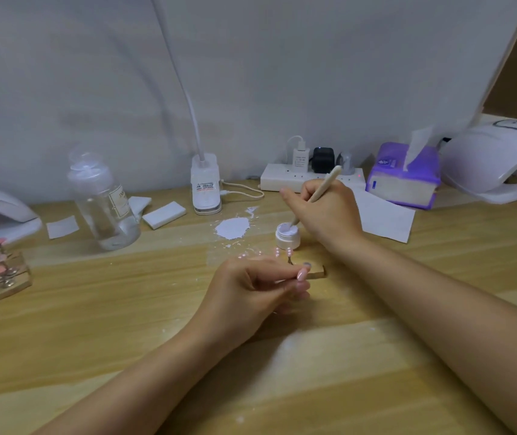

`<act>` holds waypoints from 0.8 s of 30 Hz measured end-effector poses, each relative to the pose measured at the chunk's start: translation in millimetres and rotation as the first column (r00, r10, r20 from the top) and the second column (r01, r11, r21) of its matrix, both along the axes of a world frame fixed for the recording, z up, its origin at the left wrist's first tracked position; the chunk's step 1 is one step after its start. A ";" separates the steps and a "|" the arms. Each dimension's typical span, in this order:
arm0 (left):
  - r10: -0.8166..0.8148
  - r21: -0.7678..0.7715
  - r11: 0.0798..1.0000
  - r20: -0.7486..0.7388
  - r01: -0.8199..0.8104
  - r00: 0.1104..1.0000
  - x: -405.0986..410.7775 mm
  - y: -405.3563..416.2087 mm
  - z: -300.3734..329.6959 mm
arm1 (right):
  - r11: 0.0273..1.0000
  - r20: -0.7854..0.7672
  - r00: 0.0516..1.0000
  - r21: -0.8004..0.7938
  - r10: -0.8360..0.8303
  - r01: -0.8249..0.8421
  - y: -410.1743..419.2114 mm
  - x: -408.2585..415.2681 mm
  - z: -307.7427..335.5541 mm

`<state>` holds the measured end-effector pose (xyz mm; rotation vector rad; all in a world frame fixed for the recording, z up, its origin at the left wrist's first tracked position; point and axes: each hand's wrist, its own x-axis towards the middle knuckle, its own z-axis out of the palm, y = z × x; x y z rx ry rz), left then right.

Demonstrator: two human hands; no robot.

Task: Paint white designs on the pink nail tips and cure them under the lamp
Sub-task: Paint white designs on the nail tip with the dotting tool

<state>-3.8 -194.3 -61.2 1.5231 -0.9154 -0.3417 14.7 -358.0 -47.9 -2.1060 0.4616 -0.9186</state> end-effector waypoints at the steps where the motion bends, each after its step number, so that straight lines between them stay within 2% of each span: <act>1: -0.004 0.002 1.000 -0.008 0.004 1.000 0.9 0.2 -1.0 | 0.999 -0.022 1.000 -0.034 -0.007 0.006 -0.2 2.4 -1.3; 5: -0.022 0.031 0.999 -0.010 0.022 1.000 2.4 1.8 -2.8 | 0.996 -0.096 0.995 -0.091 -0.017 0.008 -0.3 6.2 -3.8; 8: -0.013 0.025 1.000 -0.031 0.014 0.999 1.6 2.1 -2.0 | 0.998 -0.071 0.997 -0.066 -0.007 0.002 -0.3 5.2 -0.2; 12: -0.009 0.026 1.000 -0.087 0.011 0.996 2.6 1.0 -1.5 | 0.979 0.118 0.992 0.194 0.036 -0.059 1.1 -5.8 7.5; 17: -0.031 0.003 0.999 -0.075 0.032 0.997 1.6 -0.2 -1.3 | 0.857 0.245 0.958 0.450 0.150 -0.249 10.9 -42.8 15.1; 20: -0.004 0.000 1.000 -0.127 0.004 0.992 2.6 0.0 -2.1 | 0.779 0.323 0.926 0.523 0.194 -0.346 22.7 -66.3 11.9; 24: 0.010 0.043 0.999 -0.137 -0.004 0.990 3.6 -0.3 -2.7 | 0.776 0.364 0.910 0.509 0.198 -0.372 39.5 -83.6 3.3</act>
